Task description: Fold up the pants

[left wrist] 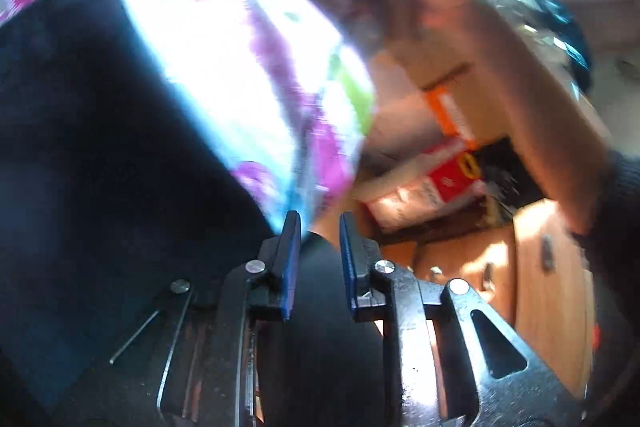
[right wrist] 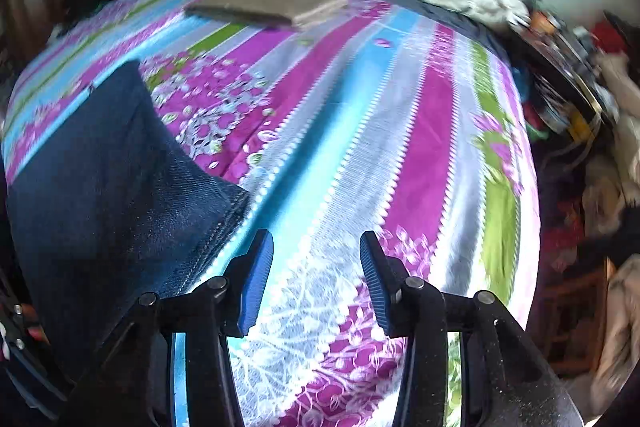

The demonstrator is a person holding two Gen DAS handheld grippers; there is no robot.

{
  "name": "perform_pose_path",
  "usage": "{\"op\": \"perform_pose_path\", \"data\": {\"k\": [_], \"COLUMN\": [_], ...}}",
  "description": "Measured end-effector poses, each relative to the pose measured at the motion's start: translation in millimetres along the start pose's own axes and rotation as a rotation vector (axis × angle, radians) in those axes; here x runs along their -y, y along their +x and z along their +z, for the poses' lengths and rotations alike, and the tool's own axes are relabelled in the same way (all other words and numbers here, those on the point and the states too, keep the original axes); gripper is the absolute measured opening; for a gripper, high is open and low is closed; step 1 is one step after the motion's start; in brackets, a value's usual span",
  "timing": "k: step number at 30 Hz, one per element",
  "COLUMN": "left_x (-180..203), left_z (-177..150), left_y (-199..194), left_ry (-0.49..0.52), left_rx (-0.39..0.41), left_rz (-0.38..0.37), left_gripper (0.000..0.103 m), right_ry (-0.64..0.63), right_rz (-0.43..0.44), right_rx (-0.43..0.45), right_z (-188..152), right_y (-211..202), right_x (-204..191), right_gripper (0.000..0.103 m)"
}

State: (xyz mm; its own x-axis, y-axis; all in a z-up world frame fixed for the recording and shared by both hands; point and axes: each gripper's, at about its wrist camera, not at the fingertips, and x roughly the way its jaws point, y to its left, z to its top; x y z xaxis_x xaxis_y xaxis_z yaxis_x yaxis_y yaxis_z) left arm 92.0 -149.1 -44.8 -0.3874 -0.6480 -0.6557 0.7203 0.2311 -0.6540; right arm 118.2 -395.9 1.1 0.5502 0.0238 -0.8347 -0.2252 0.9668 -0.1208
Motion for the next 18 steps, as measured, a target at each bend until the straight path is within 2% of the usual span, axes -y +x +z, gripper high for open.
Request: {"op": "perform_pose_path", "data": {"k": [1, 2, 3, 4, 5, 6, 7, 8, 10, 13, 14, 16, 18], "left_x": [10, 15, 15, 10, 3, -5, -18, -28, -48, -61, -63, -58, -40], "left_z": [-6, -10, -14, -17, -17, -15, -9, -4, 5, 8, 11, 19, 27], "left_y": [-16, -36, -54, -81, -99, -115, -130, -135, -140, -123, -111, -83, -68], "left_ry": [0.042, 0.065, 0.068, 0.059, 0.049, 0.045, 0.042, 0.027, -0.032, -0.115, -0.142, -0.146, -0.093], "left_rx": [0.018, 0.051, 0.088, 0.159, 0.218, 0.270, 0.304, 0.303, 0.294, 0.301, 0.291, 0.254, 0.221], "left_rz": [-0.026, -0.058, -0.078, -0.086, -0.061, -0.008, 0.083, 0.144, 0.204, 0.195, 0.190, 0.197, 0.238], "left_gripper": [0.024, 0.036, 0.044, 0.059, 0.070, 0.072, 0.073, 0.072, 0.071, 0.071, 0.071, 0.071, 0.071], "right_ry": [0.062, 0.119, 0.171, 0.202, 0.237, 0.283, 0.331, 0.373, 0.412, 0.497, 0.536, 0.567, 0.589], "right_rz": [-0.005, 0.022, 0.086, 0.147, 0.216, 0.281, 0.314, 0.318, 0.351, 0.342, 0.349, 0.357, 0.372], "right_rx": [0.000, -0.007, 0.012, 0.054, 0.117, 0.191, 0.249, 0.302, 0.340, 0.354, 0.350, 0.374, 0.405], "right_z": [-14, -28, -46, -62, -79, -99, -117, -130, -149, -161, -161, -154, -135], "right_y": [-11, -21, -35, -47, -62, -74, -83, -87, -86, -70, -62, -46, -36], "right_x": [4, 1, -5, -15, -28, -41, -53, -66, -89, -108, -110, -104, -93], "right_gripper": [0.049, 0.049, 0.049, 0.049, 0.059, 0.071, 0.098, 0.103, 0.103, 0.102, 0.095, 0.093, 0.093]}}
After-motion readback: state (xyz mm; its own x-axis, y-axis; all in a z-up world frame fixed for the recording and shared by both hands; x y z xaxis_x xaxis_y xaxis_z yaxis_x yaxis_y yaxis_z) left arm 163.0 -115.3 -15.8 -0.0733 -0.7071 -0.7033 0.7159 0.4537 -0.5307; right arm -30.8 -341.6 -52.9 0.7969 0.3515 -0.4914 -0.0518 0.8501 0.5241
